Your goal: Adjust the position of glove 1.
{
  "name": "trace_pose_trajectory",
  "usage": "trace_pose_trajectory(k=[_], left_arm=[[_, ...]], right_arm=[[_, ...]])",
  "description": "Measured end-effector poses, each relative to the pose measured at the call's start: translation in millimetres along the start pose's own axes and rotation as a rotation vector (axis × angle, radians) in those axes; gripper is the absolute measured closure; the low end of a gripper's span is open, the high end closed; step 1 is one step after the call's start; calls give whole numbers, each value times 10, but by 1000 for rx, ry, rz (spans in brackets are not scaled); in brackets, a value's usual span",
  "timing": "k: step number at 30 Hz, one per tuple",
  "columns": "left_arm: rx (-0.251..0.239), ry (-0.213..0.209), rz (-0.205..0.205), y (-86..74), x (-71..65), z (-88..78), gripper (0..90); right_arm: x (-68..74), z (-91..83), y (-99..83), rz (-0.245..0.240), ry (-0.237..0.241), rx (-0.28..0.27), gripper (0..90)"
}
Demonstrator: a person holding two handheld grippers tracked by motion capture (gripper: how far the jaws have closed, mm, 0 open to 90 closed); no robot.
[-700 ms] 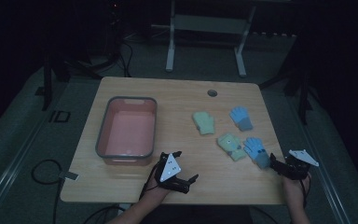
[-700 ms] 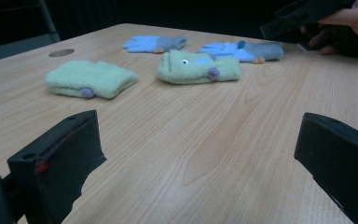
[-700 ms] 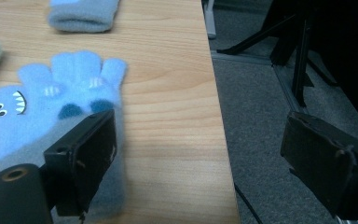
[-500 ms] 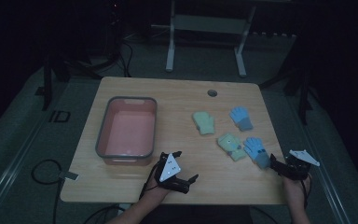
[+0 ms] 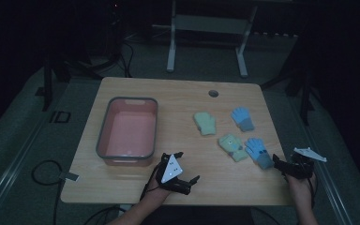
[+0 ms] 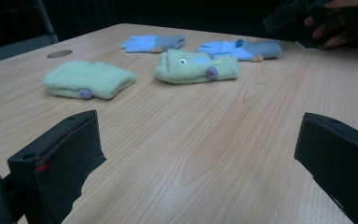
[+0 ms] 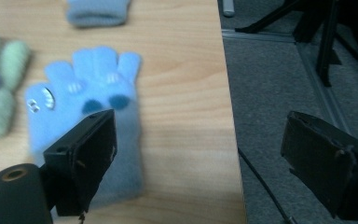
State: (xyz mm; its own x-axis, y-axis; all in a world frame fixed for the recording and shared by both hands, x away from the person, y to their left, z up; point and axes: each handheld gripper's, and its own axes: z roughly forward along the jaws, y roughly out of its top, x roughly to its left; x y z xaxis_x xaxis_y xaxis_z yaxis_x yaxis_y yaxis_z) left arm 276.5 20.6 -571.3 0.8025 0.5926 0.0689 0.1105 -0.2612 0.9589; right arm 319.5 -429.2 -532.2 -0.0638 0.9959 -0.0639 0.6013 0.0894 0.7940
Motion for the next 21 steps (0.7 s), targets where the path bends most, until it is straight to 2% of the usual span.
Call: trace_pose_trajectory(k=[2,4,5,6,8,10,12,14,18,21], left_arm=[[0,-1,2,0,-2,0,8],[0,-1,1,0,-1,0,8],[-1,-1,1,0,0,-1,8],[-1,-1,1,0,0,-1,8],[-1,-1,2,0,-2,-1,8],[-2,-3,0,0,-2,0,8],[-3,-3,0,0,-1,0,8],[-4,-3,-3,-1,0,0,8],[-2,-3,3,0,-2,0,8],[-4,-3,1,0,1,-1,8]], right_arm=[[-6,-29,54,-10,-26,-5,105],[-17,-49,107,-6,-30,-1,115],[-28,-59,142,5,-20,8,163],[-28,-59,142,5,-20,8,163],[-62,-75,254,47,31,40,163],[-55,-87,307,50,17,40,180],[-53,-96,345,51,26,34,160],[-23,-109,440,24,25,30,131],[32,-112,567,6,37,33,138],[71,-88,653,-3,63,44,143]])
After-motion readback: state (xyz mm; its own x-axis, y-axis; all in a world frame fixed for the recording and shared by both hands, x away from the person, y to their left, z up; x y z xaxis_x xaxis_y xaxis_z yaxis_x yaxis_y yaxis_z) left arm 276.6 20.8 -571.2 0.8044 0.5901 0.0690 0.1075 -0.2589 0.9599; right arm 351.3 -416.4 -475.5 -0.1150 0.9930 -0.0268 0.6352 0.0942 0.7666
